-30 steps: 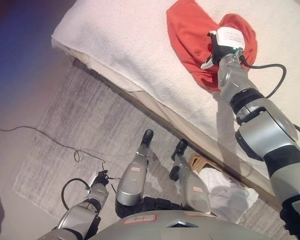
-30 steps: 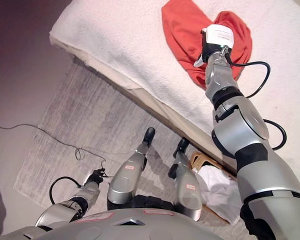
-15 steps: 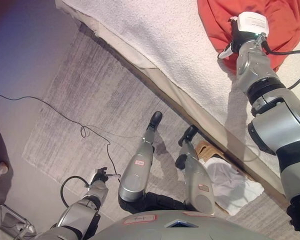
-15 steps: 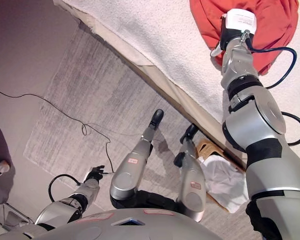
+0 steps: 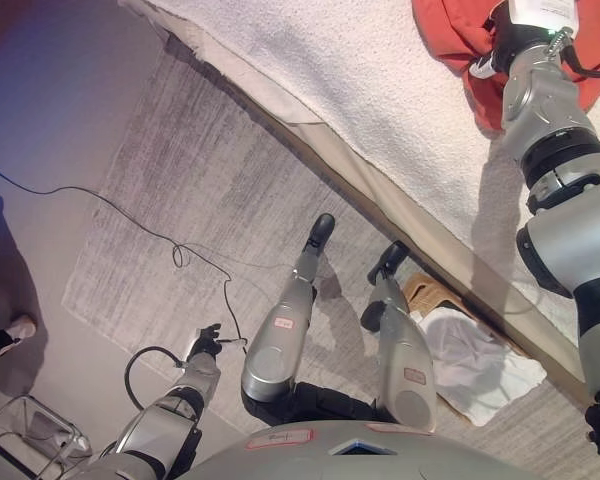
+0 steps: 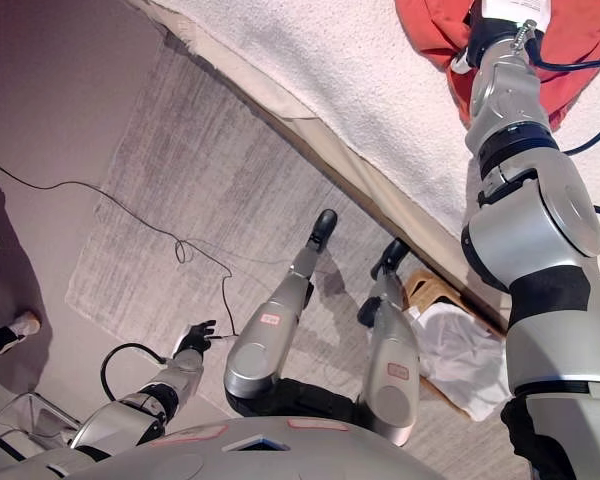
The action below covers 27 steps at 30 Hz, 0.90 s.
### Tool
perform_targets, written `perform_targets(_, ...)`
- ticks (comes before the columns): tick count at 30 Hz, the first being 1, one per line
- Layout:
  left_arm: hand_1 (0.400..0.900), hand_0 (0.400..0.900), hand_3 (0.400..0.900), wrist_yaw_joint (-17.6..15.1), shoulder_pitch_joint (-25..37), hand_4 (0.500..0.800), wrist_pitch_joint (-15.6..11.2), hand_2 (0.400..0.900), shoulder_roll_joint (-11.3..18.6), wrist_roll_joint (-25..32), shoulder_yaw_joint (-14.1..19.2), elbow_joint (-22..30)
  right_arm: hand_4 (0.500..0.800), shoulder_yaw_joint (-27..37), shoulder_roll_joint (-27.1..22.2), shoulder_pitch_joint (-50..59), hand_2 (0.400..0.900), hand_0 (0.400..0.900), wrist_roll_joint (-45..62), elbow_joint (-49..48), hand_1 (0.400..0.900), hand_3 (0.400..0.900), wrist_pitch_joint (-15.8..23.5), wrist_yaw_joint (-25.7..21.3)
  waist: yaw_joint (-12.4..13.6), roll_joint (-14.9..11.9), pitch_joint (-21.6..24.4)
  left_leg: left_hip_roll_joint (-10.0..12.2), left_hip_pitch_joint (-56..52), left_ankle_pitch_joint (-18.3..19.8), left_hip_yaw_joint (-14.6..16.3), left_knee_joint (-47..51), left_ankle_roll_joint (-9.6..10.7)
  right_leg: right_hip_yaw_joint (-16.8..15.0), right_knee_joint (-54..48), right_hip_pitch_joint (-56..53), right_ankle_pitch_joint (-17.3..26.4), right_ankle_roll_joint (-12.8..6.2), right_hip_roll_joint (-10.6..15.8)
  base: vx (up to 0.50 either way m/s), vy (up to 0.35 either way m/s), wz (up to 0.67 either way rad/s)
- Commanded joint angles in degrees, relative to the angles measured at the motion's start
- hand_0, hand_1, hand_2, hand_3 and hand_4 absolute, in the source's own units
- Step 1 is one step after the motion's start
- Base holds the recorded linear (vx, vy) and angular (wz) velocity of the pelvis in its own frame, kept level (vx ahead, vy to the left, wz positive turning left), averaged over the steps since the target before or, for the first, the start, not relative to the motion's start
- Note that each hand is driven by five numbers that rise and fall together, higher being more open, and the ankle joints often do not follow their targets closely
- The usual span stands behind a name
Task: Put the clothes on the bed into the basket.
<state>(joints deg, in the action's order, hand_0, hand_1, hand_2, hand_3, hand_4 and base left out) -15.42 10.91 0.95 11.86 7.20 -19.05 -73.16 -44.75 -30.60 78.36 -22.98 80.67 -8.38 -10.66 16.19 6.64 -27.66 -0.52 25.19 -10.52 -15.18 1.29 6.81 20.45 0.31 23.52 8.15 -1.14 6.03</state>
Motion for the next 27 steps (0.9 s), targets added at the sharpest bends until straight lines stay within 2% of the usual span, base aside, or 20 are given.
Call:
perform_targets(1, 0.900, 0.900, 0.900, -0.61, -2.81, 0.800, 0.81, 0.900, 3.67, 1.90, -1.70, -2.42, 0.500, -4.16, -3.17, 5.19, 0.400, 0.400, 1.39, 1.62, 0.400, 0.400, -0.02, -1.35, -0.28, -0.56, -0.14, 0.62, 0.57, -1.83, 2.38, 1.42, -1.06, -5.49, 6.04, -0.52, -2.71, -6.41, 7.11, 0.00, 0.000, 0.00)
perform_targets(10, 0.900, 0.900, 0.900, -0.73, -2.84, 0.800, 0.47, 0.900, 3.65, 2.58, -0.76, -2.87, 0.500, -3.10, -3.14, 4.12, 0.400, 0.400, 1.96, 1.32, 0.400, 0.400, -0.08, -2.82, -1.61, -1.47, 0.99, 0.57, -1.80, -0.61, 3.76, 1.08, -1.13, -6.26, 4.81, -2.86, -2.18, -6.56, 7.13, 0.00, 0.010, -0.09)
perform_targets(16, 0.900, 0.900, 0.900, -0.63, -3.14, 0.800, 0.50, 0.900, 3.55, 2.76, 1.89, -4.22, 0.500, -0.02, -4.62, -0.92, 0.400, 0.400, 4.15, -2.10, 0.400, 0.400, 0.78, -3.42, -4.11, -3.58, 3.65, 0.71, -5.54, 1.92, 6.14, -0.07, -1.41, -7.61, 3.44, -6.66, -1.69, -6.93, 7.25, 0.05, 0.039, -0.28)
perform_targets(19, 0.900, 0.900, 0.900, -0.62, -3.26, 0.800, 0.59, 0.900, 3.58, 2.22, 3.21, -4.69, 0.500, 1.56, -5.60, -4.53, 0.400, 0.400, 4.60, -3.73, 0.400, 0.400, 1.37, -3.38, -6.14, -4.85, 5.79, 0.61, -8.05, 4.08, 8.13, -1.30, -1.94, -8.93, 2.27, -8.83, -1.27, -7.27, 7.50, 0.07, 0.063, -0.48)
perform_targets(27, 0.900, 0.900, 0.900, 0.15, -4.17, 0.800, 1.58, 0.900, 4.38, 0.34, 7.02, -6.31, 0.500, 8.55, -9.01, -14.66, 0.400, 0.400, 9.64, -12.74, 0.400, 0.400, 2.75, -2.45, -12.51, -8.15, 11.97, 1.79, -16.64, 8.05, 16.53, -0.76, -2.88, -16.22, -1.12, -12.04, 0.48, -8.28, 6.46, 0.07, 0.041, -0.74)
